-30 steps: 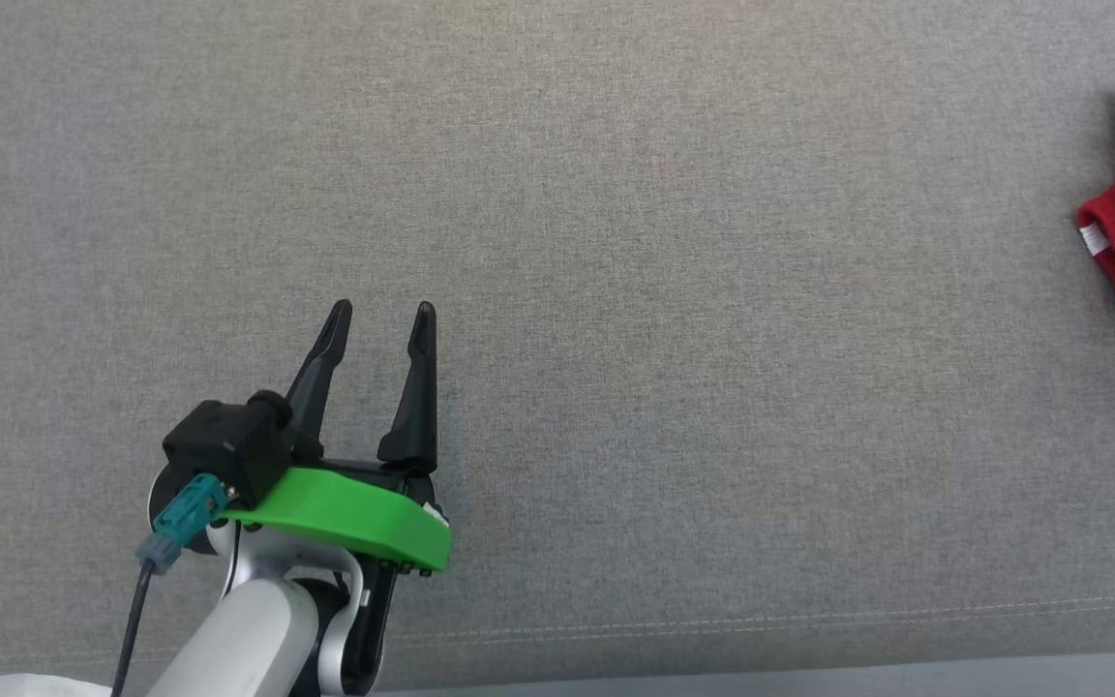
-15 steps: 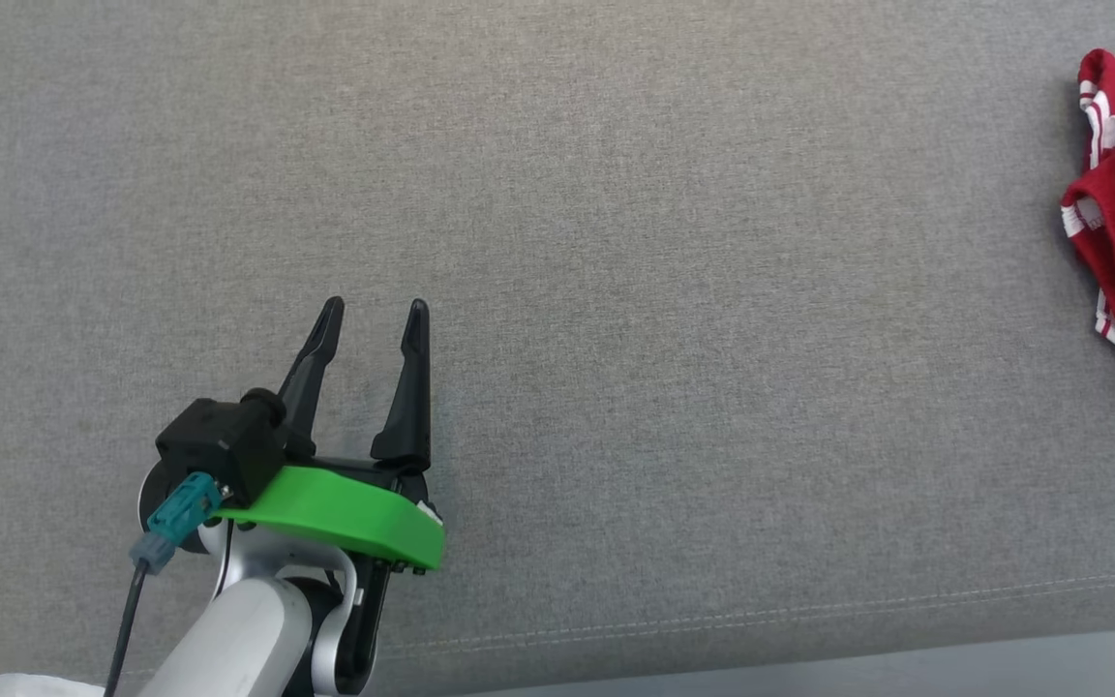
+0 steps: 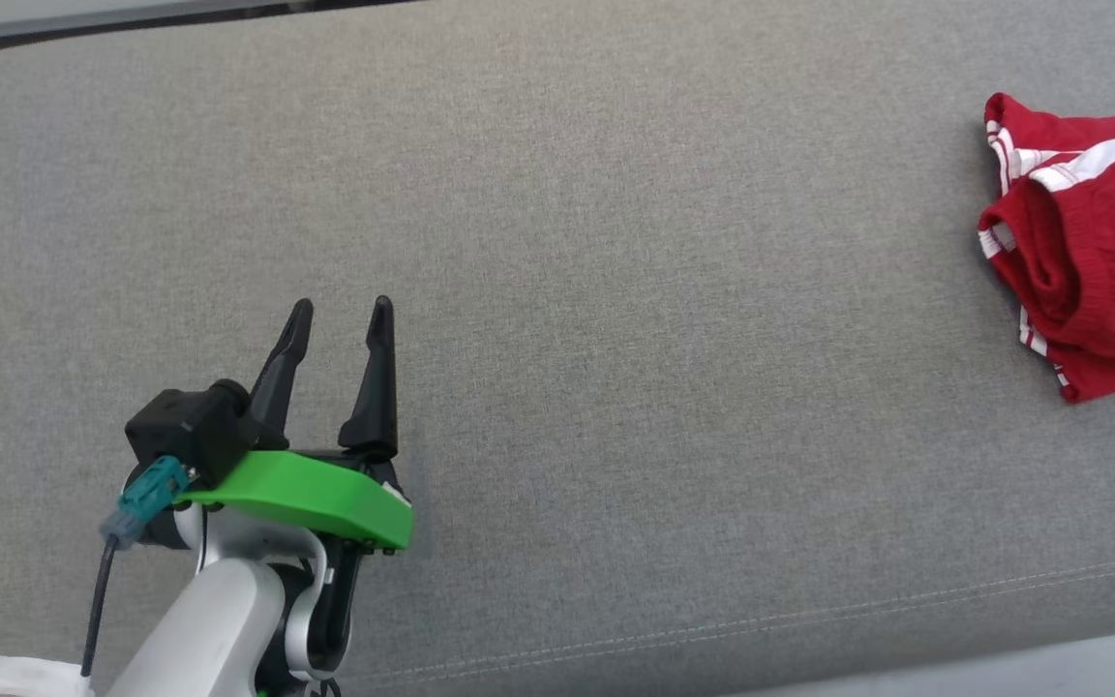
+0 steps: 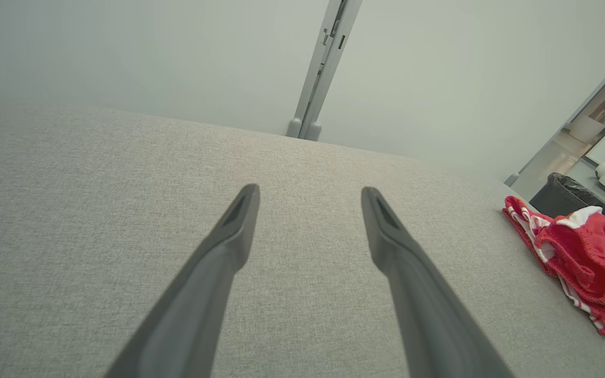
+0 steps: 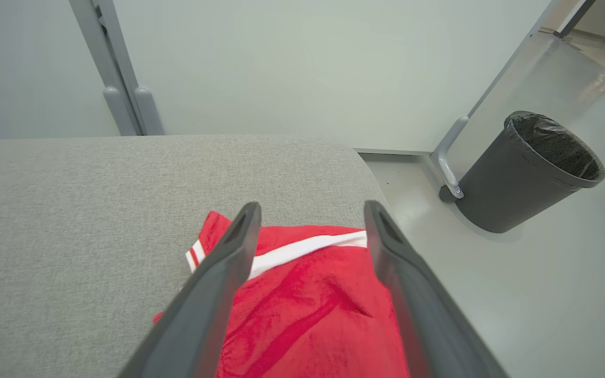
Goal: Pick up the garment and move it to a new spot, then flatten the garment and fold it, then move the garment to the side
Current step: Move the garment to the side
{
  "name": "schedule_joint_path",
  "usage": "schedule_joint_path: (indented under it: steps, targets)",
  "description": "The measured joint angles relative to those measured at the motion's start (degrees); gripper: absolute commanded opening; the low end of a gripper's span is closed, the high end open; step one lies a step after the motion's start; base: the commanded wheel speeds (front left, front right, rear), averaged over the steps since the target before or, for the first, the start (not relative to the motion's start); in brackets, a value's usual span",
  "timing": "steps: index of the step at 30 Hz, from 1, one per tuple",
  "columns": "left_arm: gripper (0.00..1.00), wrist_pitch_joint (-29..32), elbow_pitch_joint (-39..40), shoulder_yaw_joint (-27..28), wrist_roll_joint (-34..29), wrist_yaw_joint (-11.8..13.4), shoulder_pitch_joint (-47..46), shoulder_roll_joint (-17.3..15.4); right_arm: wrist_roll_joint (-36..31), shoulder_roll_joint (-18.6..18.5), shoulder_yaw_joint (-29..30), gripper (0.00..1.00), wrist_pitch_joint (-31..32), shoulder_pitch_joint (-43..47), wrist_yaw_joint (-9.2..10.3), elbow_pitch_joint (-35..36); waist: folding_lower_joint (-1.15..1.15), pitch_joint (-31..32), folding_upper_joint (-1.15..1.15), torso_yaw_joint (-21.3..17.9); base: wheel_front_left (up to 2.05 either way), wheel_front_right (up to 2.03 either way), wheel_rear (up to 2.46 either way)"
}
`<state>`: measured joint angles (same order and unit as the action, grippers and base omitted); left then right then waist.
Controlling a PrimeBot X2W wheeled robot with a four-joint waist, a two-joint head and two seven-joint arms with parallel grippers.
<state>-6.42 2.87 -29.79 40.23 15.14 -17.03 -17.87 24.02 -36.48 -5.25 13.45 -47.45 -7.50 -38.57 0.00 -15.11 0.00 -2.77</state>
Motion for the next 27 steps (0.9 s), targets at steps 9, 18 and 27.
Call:
schedule_joint_path:
  steps: [9,18,27]
  targets:
    - [1.0,-3.4,-7.0,4.1,2.8,-1.1,0.4,-1.2,4.0,2.4,-3.9,1.0,-6.7,5.1,0.0,7.7,0.0,6.1,0.0,-0.6,0.0,0.0,0.0]
    - [1.0,-5.2,-12.3,5.8,3.3,-2.2,3.9,-3.7,0.7,9.4,-2.8,1.0,-10.6,13.2,0.0,14.3,0.0,11.4,0.0,0.1,0.0,0.0,0.0]
    - [1.0,-6.3,-14.9,6.1,4.1,-4.2,7.4,-5.5,-5.4,19.6,-1.4,1.0,-14.4,22.3,0.0,18.9,0.0,14.7,0.0,2.5,0.0,0.0,0.0]
